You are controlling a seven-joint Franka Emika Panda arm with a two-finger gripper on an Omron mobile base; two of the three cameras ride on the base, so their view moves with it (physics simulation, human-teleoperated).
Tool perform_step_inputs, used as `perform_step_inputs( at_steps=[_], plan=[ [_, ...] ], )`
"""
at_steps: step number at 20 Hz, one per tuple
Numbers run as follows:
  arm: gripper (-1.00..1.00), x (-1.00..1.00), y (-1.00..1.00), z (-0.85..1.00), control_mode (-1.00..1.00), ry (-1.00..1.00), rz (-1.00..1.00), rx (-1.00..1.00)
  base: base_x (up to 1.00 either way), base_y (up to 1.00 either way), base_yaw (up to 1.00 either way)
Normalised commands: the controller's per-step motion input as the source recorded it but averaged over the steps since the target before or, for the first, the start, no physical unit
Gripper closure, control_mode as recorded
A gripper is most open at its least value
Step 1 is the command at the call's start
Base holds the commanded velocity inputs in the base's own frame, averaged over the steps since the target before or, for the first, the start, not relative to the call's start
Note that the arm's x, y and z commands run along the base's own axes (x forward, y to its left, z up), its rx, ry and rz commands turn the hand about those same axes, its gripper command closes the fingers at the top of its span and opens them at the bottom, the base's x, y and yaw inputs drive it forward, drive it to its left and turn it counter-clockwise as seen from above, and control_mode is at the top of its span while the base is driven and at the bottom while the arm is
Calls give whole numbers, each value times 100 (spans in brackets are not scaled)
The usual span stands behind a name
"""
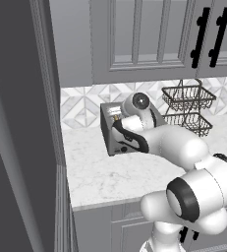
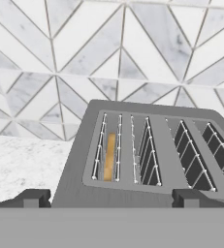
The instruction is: Start the toaster. Once the lever pops up, take the bread to the plate on the dining counter.
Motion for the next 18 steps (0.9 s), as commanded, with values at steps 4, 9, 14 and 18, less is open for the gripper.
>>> perform_step_inputs(
  at_steps=[4,9,14,18],
  plan=[
    [-100,0,0,0,-100,0,0,0,0,0,0],
    [-100,0,0,0,-100,0,0,0,0,0,0],
    [-100,0,0,0,-100,0,0,0,0,0,0],
    [-100,0,0,0,-100,0,0,0,0,0,0]
  ],
)
